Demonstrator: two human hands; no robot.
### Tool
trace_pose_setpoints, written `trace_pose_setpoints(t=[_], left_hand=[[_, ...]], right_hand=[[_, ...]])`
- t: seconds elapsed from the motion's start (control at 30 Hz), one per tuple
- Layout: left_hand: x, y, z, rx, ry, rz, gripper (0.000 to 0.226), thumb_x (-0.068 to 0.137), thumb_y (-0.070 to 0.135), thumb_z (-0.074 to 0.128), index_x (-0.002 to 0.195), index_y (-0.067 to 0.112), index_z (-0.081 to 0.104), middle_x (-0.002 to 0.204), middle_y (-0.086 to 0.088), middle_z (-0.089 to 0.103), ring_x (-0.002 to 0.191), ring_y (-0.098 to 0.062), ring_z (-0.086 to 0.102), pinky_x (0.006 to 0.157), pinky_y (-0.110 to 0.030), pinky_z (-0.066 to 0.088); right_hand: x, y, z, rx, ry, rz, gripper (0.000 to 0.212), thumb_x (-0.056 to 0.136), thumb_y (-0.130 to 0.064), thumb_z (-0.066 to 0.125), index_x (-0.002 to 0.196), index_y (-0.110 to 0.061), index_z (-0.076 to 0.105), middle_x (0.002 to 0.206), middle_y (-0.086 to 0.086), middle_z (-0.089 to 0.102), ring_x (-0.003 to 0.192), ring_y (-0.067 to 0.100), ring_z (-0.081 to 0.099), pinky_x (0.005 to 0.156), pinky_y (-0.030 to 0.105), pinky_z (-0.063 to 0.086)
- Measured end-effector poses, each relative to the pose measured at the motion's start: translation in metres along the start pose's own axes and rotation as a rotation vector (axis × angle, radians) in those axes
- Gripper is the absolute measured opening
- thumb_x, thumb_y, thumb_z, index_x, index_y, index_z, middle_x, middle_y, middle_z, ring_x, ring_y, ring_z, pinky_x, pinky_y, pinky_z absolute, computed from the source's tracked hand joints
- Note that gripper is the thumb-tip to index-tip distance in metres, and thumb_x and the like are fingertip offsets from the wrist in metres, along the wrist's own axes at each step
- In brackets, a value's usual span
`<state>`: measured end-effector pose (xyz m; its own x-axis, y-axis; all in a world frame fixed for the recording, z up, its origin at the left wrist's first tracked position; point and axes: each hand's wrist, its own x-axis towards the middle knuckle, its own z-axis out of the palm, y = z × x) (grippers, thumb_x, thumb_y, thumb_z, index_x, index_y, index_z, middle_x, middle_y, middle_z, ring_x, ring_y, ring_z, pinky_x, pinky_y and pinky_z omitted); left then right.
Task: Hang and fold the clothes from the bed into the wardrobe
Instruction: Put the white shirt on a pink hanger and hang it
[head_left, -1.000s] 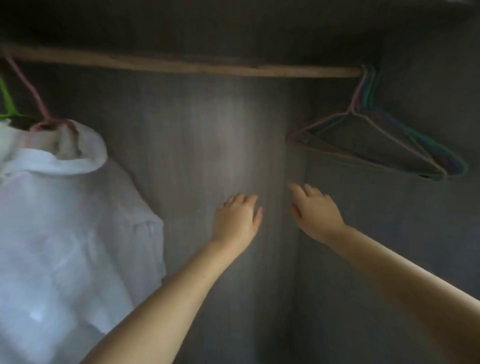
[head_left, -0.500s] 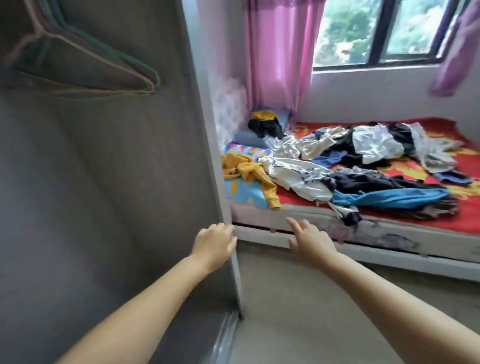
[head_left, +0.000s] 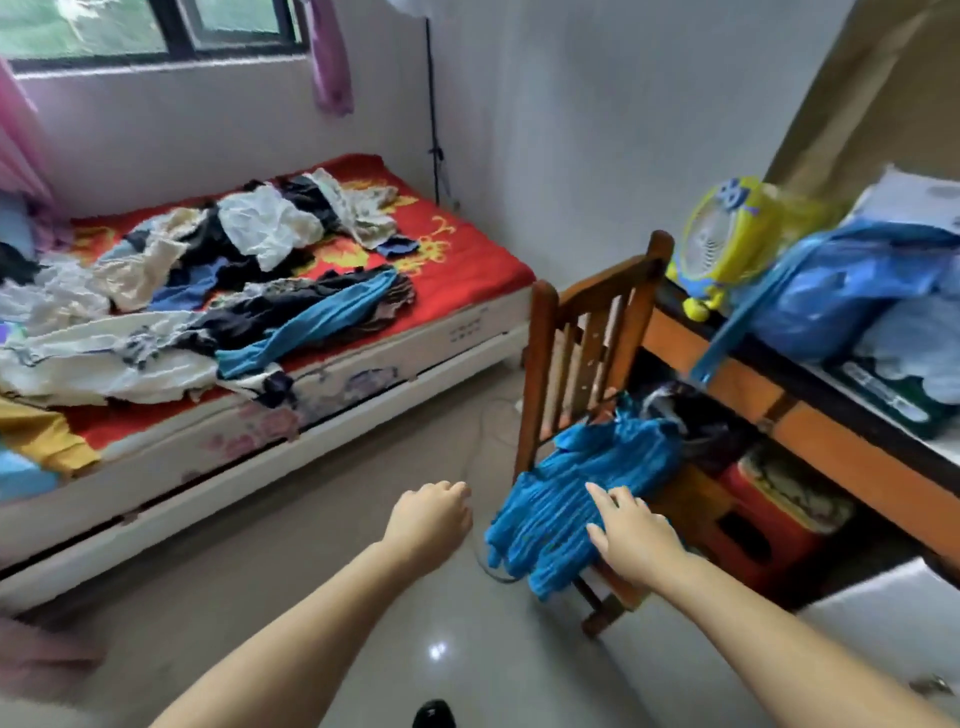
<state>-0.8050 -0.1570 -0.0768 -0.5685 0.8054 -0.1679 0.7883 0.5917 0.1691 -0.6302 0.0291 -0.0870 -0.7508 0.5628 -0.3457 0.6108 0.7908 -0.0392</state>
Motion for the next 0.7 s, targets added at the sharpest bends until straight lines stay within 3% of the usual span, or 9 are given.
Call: trace_pose_setpoints(t=[0.3,0.7], left_hand=[[0.150,0.102,0.025,0.042,-0.222,0.249,0.034,0.096,0.032,0.038,0.124,0.020,0.052,0.121,-0.002,0.060,0.106,-0.027,0.059,0.089,-0.038,0.049],[0.320,0.177,0.073,0.137,-0.541,0.356,0.030,0.096,0.016,0.037,0.123,0.016,0.051,0.117,-0.007,0.058,0.103,-0.027,0.059,0.079,-0.042,0.052]], right_hand=[[0.033,0.131,0.014,0.220,-0.150,0.291,0.053,0.101,-0.037,0.034,0.150,-0.022,0.021,0.148,0.007,0.029,0.132,0.028,0.038,0.104,0.041,0.038],[0.125,0.229,0.056,0.536,-0.313,0.525,0.043,0.101,-0.029,0.036,0.143,-0.020,0.036,0.141,0.004,0.039,0.116,0.019,0.052,0.093,0.030,0.045]])
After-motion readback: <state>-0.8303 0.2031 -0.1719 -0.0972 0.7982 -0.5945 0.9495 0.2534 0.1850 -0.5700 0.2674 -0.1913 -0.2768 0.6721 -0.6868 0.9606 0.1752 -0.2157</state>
